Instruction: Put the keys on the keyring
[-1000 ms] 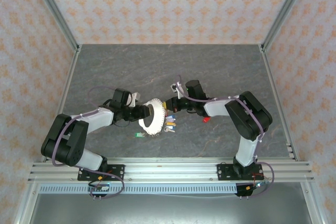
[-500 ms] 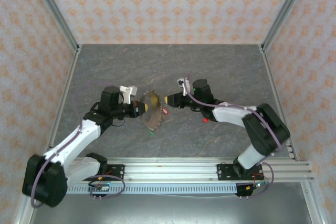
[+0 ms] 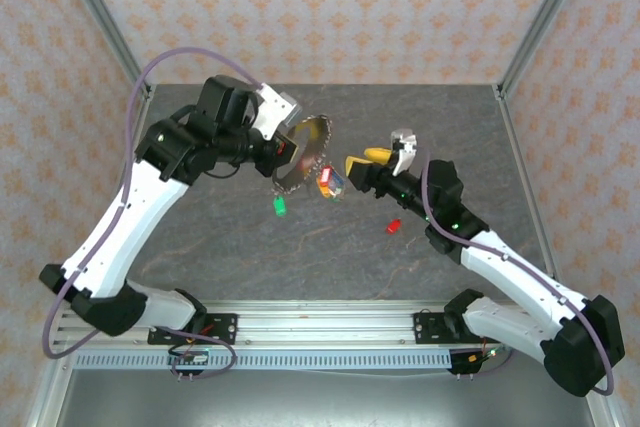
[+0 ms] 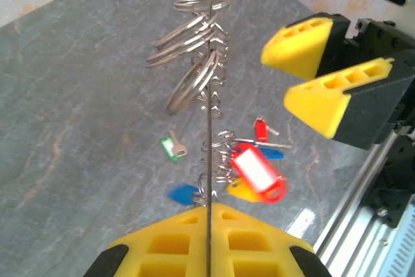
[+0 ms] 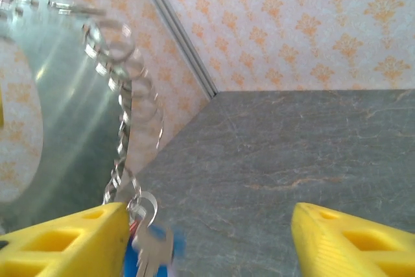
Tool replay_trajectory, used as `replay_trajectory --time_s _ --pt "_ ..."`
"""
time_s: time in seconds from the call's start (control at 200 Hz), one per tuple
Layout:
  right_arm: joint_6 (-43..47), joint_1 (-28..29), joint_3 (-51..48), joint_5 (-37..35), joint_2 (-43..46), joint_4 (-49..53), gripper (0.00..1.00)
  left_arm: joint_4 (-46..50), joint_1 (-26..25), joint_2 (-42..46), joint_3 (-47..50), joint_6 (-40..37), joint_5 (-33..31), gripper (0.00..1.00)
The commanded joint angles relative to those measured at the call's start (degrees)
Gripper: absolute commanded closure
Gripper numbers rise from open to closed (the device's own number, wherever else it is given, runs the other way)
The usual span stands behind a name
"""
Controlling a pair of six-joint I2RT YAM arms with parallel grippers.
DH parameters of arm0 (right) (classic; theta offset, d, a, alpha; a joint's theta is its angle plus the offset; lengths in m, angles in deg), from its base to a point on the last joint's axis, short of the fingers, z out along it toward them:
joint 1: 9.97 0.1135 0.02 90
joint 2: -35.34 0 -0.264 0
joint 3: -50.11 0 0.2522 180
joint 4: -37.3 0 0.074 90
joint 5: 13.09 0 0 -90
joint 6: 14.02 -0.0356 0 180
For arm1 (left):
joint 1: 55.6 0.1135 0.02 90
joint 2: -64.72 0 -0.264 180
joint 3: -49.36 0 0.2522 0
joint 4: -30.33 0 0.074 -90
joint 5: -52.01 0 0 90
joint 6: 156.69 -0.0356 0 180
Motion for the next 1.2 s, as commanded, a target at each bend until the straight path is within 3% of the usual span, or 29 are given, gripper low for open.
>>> replay_trajectory --time_s 0.0,0.115,0.32,0.485,0.701,0.926,1.191 --pt "6.90 0.08 -3.19 3.65 1.35 -4.06 0.41 9.81 -1.45 -0.77 -5.85 -8.99 -1.94 1.00" --pt "13.94 1.90 -5.35 3.44 3.15 -6.79 0.54 11.55 -2.53 -2.75 -10.69 -12.11 -2.53 1.00" --pt "38.71 10.81 -8.44 2.54 3.88 -11.53 0.72 15.11 -3.07 -6.36 -17.10 -14.96 0.33 1.00" --pt "45.83 15.74 -8.68 -1.95 1.02 -18.08 0.79 13.48 -3.08 -6.30 -16.64 -15.82 2.16 1.00" --pt "49.04 18.16 -7.24 -2.40 -1.69 -20.86 0.78 11.12 -3.08 -5.61 -15.78 -16.37 3.42 1.00" --pt "47.90 19.76 -5.51 -0.23 -6.80 -24.19 0.78 11.45 -3.08 -5.49 -15.65 -16.48 3.72 1.00" --pt "47.18 20.12 -4.56 -2.51 -11.32 -28.13 0.76 11.67 -3.08 -5.24 -15.27 -16.09 4.03 1.00"
